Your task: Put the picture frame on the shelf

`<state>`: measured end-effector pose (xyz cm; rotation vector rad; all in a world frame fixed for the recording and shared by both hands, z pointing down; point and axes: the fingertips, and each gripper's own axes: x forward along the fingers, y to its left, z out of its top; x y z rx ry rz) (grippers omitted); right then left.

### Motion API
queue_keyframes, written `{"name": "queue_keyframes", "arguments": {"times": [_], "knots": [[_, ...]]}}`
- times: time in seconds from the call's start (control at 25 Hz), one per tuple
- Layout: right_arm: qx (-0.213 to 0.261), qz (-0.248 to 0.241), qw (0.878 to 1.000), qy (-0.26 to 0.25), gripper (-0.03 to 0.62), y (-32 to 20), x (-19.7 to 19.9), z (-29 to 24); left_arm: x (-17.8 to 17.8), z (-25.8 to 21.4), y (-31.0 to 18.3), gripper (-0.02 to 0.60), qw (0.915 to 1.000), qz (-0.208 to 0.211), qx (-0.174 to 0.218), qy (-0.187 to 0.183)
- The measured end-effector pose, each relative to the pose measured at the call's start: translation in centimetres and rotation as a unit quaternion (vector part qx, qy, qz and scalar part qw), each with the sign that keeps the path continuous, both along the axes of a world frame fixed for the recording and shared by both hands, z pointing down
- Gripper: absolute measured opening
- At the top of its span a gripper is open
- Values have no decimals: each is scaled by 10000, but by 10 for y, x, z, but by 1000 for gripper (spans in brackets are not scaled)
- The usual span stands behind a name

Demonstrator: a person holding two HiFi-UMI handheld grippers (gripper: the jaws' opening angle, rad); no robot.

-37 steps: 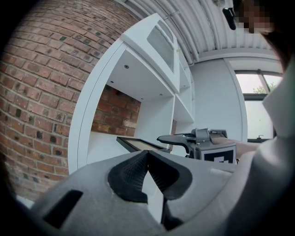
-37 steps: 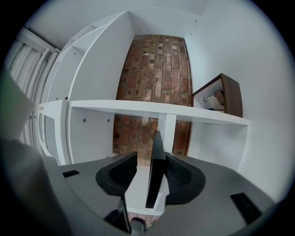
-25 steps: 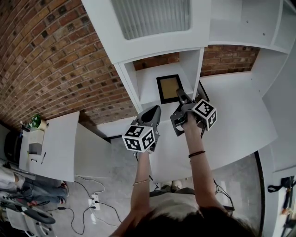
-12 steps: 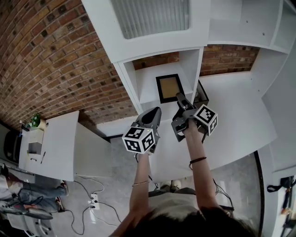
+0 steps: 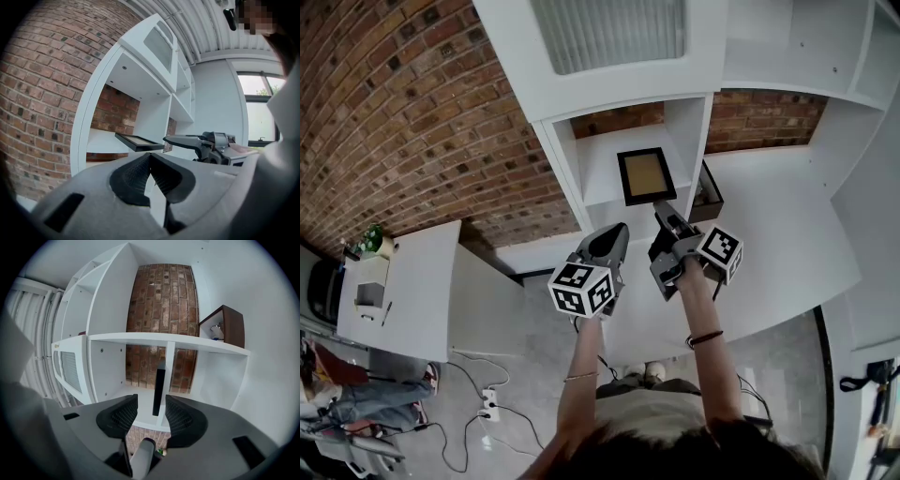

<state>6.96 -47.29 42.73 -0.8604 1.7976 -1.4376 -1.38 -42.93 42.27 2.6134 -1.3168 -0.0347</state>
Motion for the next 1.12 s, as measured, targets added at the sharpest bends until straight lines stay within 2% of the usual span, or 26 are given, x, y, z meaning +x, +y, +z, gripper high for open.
{"name": "queue_keyframes", "arguments": {"times": [0.28, 0.44, 0.72, 1.12], "knots": [[353, -295, 9989, 117, 97, 20, -3, -9, 6, 4, 17, 11, 10000, 42, -12, -39], [650, -484, 9967, 63, 67, 31, -4, -16, 9, 4, 27, 11, 10000, 43, 34, -54], [1123, -777, 9906, 25, 43, 53, -4, -22, 11, 2, 44, 11, 9999, 2, 149, -40], [1496, -999, 9836, -158, 27, 81, 3, -30, 18, -3, 65, 11, 9996, 35, 266, -23]]}}
